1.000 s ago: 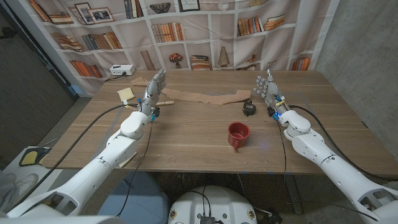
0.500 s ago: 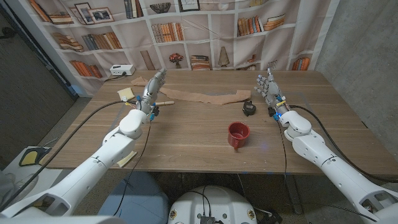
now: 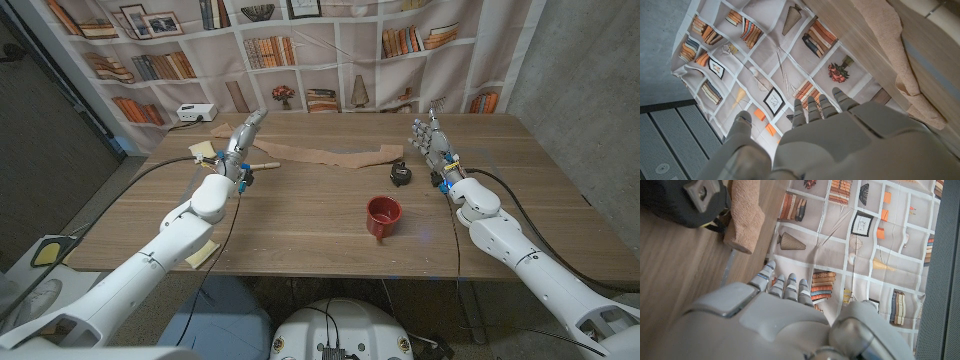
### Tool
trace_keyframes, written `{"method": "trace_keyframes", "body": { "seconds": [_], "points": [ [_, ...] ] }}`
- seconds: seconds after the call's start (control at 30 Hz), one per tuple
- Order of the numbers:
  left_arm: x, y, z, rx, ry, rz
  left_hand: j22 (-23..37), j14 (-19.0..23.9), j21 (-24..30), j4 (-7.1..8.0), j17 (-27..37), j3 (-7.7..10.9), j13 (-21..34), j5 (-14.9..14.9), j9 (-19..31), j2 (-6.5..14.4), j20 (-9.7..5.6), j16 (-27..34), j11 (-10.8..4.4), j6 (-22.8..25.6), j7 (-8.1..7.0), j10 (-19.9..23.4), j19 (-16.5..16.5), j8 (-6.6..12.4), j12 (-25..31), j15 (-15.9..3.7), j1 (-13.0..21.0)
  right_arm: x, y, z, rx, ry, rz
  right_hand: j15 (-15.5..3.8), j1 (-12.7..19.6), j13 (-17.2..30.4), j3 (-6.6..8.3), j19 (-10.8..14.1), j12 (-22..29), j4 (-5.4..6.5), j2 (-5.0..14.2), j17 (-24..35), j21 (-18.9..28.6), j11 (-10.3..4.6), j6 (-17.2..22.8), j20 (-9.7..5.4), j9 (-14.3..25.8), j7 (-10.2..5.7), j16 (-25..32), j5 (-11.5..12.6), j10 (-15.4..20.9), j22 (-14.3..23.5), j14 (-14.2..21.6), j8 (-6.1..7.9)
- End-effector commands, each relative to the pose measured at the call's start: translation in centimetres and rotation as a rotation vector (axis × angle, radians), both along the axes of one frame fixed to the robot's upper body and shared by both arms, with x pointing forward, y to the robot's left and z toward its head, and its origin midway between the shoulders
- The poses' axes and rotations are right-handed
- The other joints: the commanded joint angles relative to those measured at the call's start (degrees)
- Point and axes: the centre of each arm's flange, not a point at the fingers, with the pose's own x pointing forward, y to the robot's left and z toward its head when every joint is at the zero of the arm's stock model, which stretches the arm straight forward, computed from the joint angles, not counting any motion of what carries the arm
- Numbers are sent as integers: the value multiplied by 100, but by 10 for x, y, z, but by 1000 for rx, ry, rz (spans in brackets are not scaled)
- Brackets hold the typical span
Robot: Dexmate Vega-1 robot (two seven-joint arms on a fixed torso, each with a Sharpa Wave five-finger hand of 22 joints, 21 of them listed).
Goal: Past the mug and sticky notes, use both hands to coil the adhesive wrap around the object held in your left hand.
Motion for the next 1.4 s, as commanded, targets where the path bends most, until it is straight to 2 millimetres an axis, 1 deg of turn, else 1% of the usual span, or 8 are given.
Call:
{"method": "trace_keyframes", "body": {
  "seconds": [0.03,0.2,0.23,0.27,0.6,0.7,0.97,1.4],
  "points": [
    [-1,-4,4,98,-22,53,7,-51,-4,-8,18,18,30,17,31,-12,-8,18,-14,57,-6,30,-29,36,33,-18,69,-2,-5,2,-10,-13,-21,6,85,21,11,-16,21,-37,-1,14,-2,8,56,-12,32,7,22,15,50,20,-40,53],
    [-3,-3,3,118,-38,69,7,-65,-4,-15,17,22,31,16,31,-9,3,15,-45,62,-23,31,-38,37,33,-40,80,-1,-2,-1,-13,-7,-20,9,104,21,19,-22,14,-48,4,11,-1,7,58,-11,32,14,20,11,37,20,-45,50],
    [-4,-3,3,122,-40,78,7,-71,-15,-32,16,32,34,14,32,1,156,20,-62,81,-29,46,-89,42,38,-42,108,-1,-2,-1,-16,-6,-20,12,108,21,20,-26,15,-50,4,11,-2,7,61,-6,32,12,19,10,41,20,-48,51],
    [-5,-2,3,132,-44,93,8,-75,-18,-39,17,36,37,13,32,4,239,23,-86,80,-38,83,-112,40,53,-48,119,-1,-2,-2,-20,-7,-22,12,112,21,21,-24,13,-52,5,10,-1,8,58,-10,32,13,19,9,36,20,-48,49],
    [-9,0,7,201,-63,156,10,-82,-19,-56,17,64,43,13,32,40,317,26,-96,78,-65,68,-151,36,46,1,166,-1,-3,-4,-10,4,-33,12,136,21,28,-30,11,-68,5,7,2,9,57,-6,33,17,17,1,39,20,-56,43],
    [-8,0,7,217,-59,158,15,-50,-12,-65,21,82,49,12,33,64,473,44,-107,64,-103,58,-167,30,43,86,194,-1,-3,-5,-16,0,-34,3,144,21,30,-31,4,-74,4,6,4,0,50,-6,33,13,7,-3,22,20,-85,38],
    [-11,3,7,264,-53,210,20,-19,0,-69,26,114,55,10,35,114,566,58,-106,45,-122,48,-169,24,41,98,230,-2,-5,-4,-27,8,-21,7,154,22,34,-36,-3,-80,9,5,5,3,42,-11,33,9,2,-10,9,20,-104,30],
    [-22,2,12,382,-82,377,23,-23,7,-82,29,133,60,3,36,131,554,56,-116,19,-110,43,-176,16,41,121,264,-1,-8,-5,-20,11,-24,12,166,22,40,-52,-16,-88,14,5,5,11,2,-10,34,11,-1,-19,-28,20,-126,11]
  ]
}}
